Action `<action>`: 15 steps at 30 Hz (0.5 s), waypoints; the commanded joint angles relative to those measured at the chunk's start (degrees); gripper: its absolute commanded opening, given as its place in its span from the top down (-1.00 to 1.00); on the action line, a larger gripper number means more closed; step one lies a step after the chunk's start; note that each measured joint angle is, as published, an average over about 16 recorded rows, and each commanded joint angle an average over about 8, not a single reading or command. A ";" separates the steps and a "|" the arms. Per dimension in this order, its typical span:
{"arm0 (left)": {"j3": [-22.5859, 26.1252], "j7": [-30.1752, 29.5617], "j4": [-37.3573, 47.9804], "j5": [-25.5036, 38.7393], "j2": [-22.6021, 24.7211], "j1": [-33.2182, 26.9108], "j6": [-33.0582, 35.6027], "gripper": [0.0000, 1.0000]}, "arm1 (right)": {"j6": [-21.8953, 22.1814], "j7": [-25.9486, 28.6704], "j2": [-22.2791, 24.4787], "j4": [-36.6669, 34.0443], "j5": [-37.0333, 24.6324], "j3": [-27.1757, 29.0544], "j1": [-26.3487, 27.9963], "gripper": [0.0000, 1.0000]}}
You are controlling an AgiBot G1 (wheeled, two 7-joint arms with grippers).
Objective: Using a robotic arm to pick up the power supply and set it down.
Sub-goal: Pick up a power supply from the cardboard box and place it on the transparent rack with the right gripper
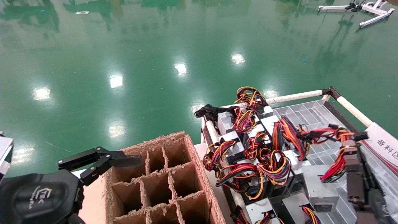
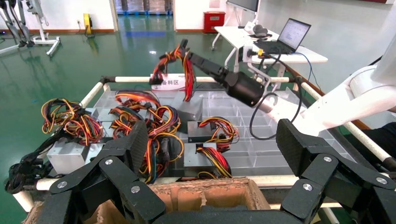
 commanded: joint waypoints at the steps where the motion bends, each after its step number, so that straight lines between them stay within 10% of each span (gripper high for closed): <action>1: 0.00 0.00 0.00 0.00 0.00 0.00 0.00 -1.00 | -0.01 -0.79 -0.66 -1.51 -0.26 0.02 0.61 1.00; 15: 0.01 0.00 0.00 -0.01 0.00 0.00 0.00 -1.00 | -0.30 0.00 -2.40 -2.83 3.25 3.08 -2.06 1.00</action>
